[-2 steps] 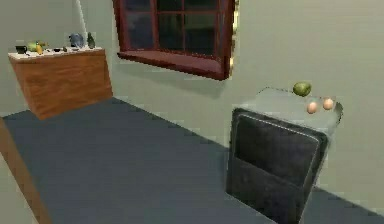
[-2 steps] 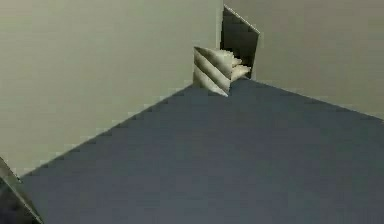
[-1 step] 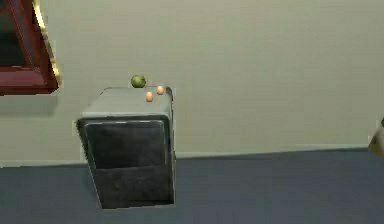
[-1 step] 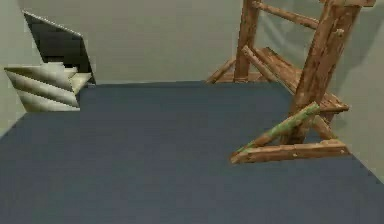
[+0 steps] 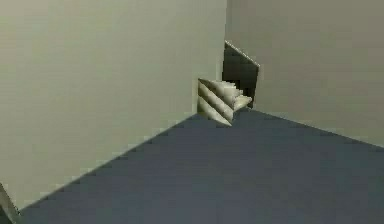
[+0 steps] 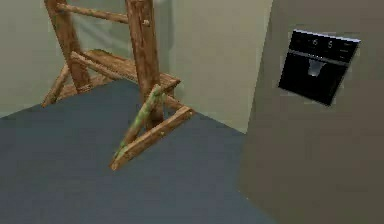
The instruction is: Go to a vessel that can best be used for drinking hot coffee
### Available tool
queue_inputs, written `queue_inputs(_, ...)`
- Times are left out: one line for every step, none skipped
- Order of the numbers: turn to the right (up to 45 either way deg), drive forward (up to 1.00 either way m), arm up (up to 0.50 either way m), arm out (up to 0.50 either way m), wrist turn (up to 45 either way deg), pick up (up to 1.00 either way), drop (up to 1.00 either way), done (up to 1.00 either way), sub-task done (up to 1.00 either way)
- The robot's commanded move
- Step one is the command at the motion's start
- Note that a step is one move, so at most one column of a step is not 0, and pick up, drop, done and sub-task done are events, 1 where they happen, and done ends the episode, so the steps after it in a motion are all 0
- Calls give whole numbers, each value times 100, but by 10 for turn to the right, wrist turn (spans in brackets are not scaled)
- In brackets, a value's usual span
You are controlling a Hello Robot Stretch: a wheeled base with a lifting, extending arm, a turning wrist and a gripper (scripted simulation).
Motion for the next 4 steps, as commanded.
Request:
queue_inputs(390, 0, 0, 0, 0, 0, 0, 0, 0)
queue_inputs(0, 5, 0, 0, 0, 0, 0, 0, 0)
queue_inputs(-450, 0, 0, 0, 0, 0, 0, 0, 0)
queue_inputs(-450, 0, 0, 0, 0, 0, 0, 0, 0)
